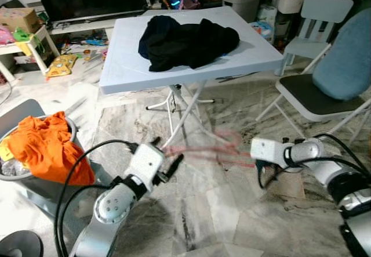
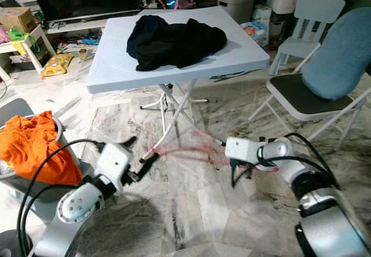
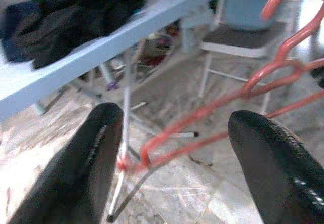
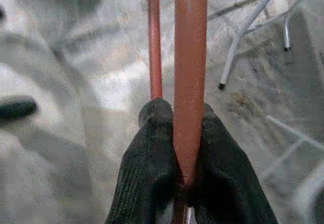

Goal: Hang hanger

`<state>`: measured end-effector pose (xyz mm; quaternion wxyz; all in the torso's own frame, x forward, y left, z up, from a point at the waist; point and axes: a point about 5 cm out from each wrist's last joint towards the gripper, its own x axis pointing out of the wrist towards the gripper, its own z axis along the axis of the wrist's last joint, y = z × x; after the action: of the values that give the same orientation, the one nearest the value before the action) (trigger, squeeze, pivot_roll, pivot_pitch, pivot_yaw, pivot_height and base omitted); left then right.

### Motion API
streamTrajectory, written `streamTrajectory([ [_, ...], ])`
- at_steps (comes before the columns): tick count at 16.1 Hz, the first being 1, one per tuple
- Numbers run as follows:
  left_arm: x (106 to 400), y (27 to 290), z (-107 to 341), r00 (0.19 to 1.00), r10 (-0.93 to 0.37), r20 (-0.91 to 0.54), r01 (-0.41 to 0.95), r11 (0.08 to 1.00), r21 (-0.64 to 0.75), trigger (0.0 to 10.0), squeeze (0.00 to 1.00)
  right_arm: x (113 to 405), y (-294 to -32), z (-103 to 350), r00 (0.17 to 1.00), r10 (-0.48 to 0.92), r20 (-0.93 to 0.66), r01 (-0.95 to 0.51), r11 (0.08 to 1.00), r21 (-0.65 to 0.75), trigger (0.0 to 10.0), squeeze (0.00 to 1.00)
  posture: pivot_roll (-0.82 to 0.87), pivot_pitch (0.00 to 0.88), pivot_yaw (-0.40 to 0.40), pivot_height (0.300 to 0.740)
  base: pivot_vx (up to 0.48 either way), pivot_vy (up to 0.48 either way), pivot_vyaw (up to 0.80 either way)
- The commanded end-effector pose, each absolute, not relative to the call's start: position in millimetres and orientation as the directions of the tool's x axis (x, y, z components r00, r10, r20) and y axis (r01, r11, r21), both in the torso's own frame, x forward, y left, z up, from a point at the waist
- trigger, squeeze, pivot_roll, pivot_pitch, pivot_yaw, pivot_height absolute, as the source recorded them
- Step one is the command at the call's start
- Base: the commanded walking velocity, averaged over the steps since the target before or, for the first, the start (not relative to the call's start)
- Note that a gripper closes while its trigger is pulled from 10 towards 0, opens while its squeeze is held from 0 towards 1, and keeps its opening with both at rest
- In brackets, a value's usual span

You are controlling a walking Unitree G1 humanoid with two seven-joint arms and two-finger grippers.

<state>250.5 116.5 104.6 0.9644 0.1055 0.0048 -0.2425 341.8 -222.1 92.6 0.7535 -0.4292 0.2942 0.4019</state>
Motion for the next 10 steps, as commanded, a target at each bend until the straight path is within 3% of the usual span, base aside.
streamTrajectory([
  [1, 250.8, 125.9, 100.7, 0.926, -0.372, -0.066, 0.377, 0.910, 0.172, 10.0, 1.00, 340.8, -217.2, 87.3, 0.509, 0.408, -0.758, -0.840, 0.427, -0.335, 0.0, 0.00, -0.06, 0.000, 0.045, 0.740, 0.000, 0.000, 0.00],
  [3, 250.0, 132.8, 94.3, 0.963, -0.257, -0.077, 0.264, 0.958, 0.114, 10.0, 1.00, 341.4, -204.9, 78.2, 0.556, 0.462, -0.691, -0.754, 0.630, -0.185, 0.0, 0.00, -0.06, 0.000, 0.043, 0.740, 0.000, 0.000, 0.00],
  [5, 253.6, 144.7, 91.0, 0.988, -0.131, -0.083, 0.137, 0.988, 0.068, 10.0, 1.00, 340.7, -195.4, 67.7, 0.658, 0.437, -0.613, -0.566, 0.824, -0.021, 0.0, 0.00, -0.06, 0.000, 0.036, 0.740, 0.000, 0.000, 0.00],
  [6, 254.3, 147.5, 89.8, 0.991, -0.105, -0.088, 0.110, 0.992, 0.058, 10.0, 1.00, 339.8, -193.8, 65.2, 0.681, 0.422, -0.598, -0.515, 0.857, 0.019, 0.0, 0.00, -0.06, 0.000, 0.036, 0.740, 0.000, 0.000, 0.00],
  [7, 254.4, 152.1, 86.5, 0.993, -0.064, -0.101, 0.069, 0.997, 0.046, 10.0, 1.00, 337.9, -191.6, 62.1, 0.751, 0.374, -0.544, -0.416, 0.908, 0.051, 4.6, 0.00, -0.06, 0.000, 0.033, 0.740, 0.000, 0.000, 0.00],
  [8, 253.4, 154.6, 83.3, 0.993, -0.039, -0.115, 0.042, 0.999, 0.024, 10.0, 1.00, 333.5, -193.4, 56.7, 0.787, 0.307, -0.535, -0.316, 0.946, 0.078, 10.0, 0.00, -0.06, 0.000, 0.032, 0.740, 0.000, 0.000, 0.00],
  [10, 251.7, 157.6, 81.0, 0.992, -0.008, -0.124, 0.010, 1.000, 0.010, 10.0, 1.00, 321.9, -191.7, 48.8, 0.835, 0.210, -0.508, -0.152, 0.976, 0.154, 10.0, 0.00, -0.07, 0.000, 0.036, 0.740, 0.000, 0.000, 0.00],
])
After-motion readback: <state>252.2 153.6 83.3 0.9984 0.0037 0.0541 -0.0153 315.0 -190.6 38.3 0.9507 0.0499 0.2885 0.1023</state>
